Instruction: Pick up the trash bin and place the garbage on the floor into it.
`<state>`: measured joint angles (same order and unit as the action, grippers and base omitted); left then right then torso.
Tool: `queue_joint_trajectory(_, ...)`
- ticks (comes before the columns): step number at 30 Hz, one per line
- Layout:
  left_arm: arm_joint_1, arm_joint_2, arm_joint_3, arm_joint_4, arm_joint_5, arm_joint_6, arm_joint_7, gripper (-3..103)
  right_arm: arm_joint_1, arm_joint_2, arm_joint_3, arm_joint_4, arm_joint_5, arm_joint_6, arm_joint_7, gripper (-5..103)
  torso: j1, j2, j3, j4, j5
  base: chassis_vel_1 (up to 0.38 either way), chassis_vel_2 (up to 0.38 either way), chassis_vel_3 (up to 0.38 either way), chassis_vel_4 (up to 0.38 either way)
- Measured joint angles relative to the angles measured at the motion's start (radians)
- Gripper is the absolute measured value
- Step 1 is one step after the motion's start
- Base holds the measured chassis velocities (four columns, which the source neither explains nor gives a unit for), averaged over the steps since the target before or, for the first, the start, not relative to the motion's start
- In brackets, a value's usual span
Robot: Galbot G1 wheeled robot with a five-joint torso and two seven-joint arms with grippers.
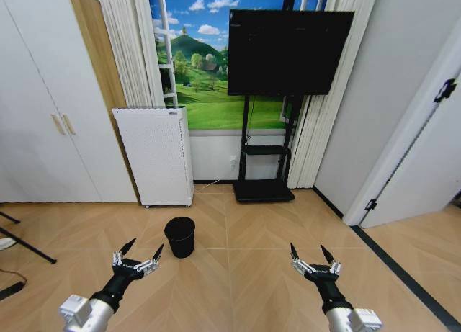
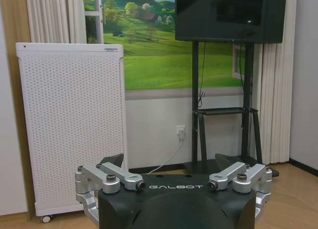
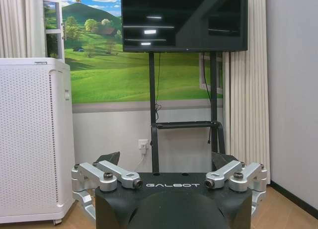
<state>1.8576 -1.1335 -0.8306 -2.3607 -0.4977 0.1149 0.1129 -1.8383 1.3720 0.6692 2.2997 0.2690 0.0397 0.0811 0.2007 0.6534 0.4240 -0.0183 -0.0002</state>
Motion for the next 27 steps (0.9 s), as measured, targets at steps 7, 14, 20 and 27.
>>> queue_joint_trajectory(7,0.0,0.0,0.0,0.0,0.0,0.0,0.0,100,0.0,0.0,0.0,0.0,0.0,0.0,0.0,100,0.0,0.0,0.0,0.0,0.0,0.085,0.076,-0.077,-0.094)
queue_joint_trajectory(14,0.0,0.0,0.0,0.0,0.0,0.0,0.0,100,0.0,0.0,0.0,0.0,0.0,0.0,0.0,100,0.0,0.0,0.0,-0.0001,0.0006,-0.002,-0.059,0.01,0.052)
queue_joint_trajectory(20,0.0,0.0,0.0,0.0,0.0,0.0,0.0,100,0.0,0.0,0.0,0.0,0.0,0.0,0.0,100,0.0,0.0,0.0,0.0001,0.0001,0.005,-0.019,0.002,0.026)
queue_joint_trajectory(27,0.0,0.0,0.0,0.0,0.0,0.0,0.0,100,0.0,0.0,0.0,0.0,0.0,0.0,0.0,100,0.0,0.0,0.0,-0.0001,0.0002,-0.016,-0.027,0.023,0.029)
